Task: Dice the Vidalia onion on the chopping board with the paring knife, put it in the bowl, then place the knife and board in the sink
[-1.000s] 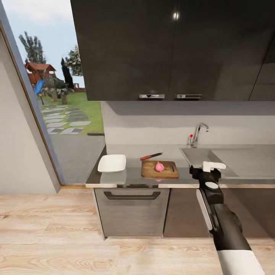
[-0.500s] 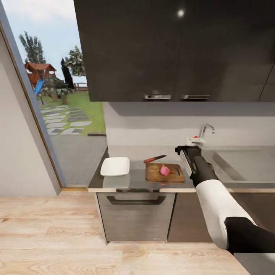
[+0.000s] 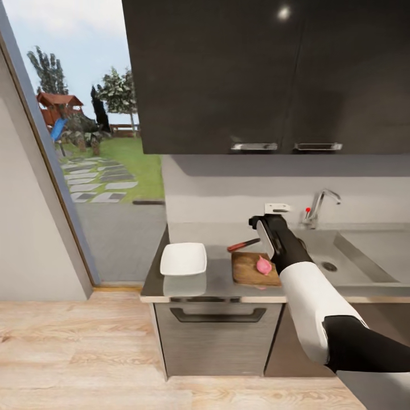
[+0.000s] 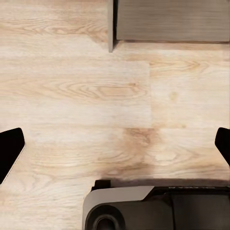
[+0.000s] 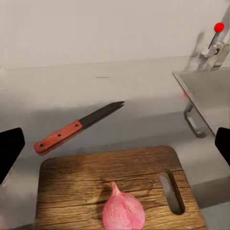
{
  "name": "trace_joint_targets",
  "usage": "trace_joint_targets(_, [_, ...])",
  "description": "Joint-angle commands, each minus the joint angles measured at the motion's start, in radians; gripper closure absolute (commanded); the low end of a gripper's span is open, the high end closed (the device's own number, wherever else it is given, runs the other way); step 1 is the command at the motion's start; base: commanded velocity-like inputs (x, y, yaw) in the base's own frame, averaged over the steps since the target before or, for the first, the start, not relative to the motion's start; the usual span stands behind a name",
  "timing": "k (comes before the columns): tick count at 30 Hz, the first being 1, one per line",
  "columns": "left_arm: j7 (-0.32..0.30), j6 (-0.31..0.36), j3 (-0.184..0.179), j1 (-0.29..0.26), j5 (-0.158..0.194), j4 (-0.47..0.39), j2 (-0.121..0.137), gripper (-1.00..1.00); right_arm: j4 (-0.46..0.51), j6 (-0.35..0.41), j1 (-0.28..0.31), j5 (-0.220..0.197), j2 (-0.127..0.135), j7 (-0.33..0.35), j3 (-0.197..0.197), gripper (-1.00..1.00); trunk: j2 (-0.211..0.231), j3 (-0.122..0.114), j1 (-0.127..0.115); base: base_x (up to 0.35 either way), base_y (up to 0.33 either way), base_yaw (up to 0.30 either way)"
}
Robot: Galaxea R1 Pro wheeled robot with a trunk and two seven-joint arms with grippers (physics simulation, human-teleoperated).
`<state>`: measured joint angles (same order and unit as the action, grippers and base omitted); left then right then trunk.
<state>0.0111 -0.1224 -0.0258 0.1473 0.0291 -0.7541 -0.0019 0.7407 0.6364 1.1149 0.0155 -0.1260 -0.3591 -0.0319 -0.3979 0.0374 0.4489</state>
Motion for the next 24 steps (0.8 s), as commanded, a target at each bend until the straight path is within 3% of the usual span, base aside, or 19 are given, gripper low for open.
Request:
trace_joint_targets(1, [0.001,-0.002,-0.002,0.0,0.003,-0.001,0.0,-1.0,0.001,0.005,0.001,0.001,-0.002,-0.001,-0.003,-1.0,-0.002,0.002,0.001,0.23,0.199,0.0])
trace_joint_targets(10, [0.001,-0.002,-0.002,0.0,0.003,-0.001,0.0,-1.0,-0.009,0.004,0.001,0.002,-0.006,-0.004,-0.008,-1.0,-0.002,0.002,0.001,0.238,0.199,0.0])
trace_joint_targets(19, [0.001,-0.002,-0.002,0.0,0.003,-0.002,0.0,-1.0,-0.021,0.005,0.0,0.002,-0.041,-0.065,-0.069,-1.0,-0.002,0.002,0.001,0.286,0.158,0.0])
trace_joint_targets(24, [0.001,-0.002,-0.002,0.0,0.003,-0.002,0.0,-1.0,-0.024,0.005,0.0,0.001,-0.049,-0.084,-0.135,-1.0,-0.002,0.002,0.001,0.284,0.163,0.0])
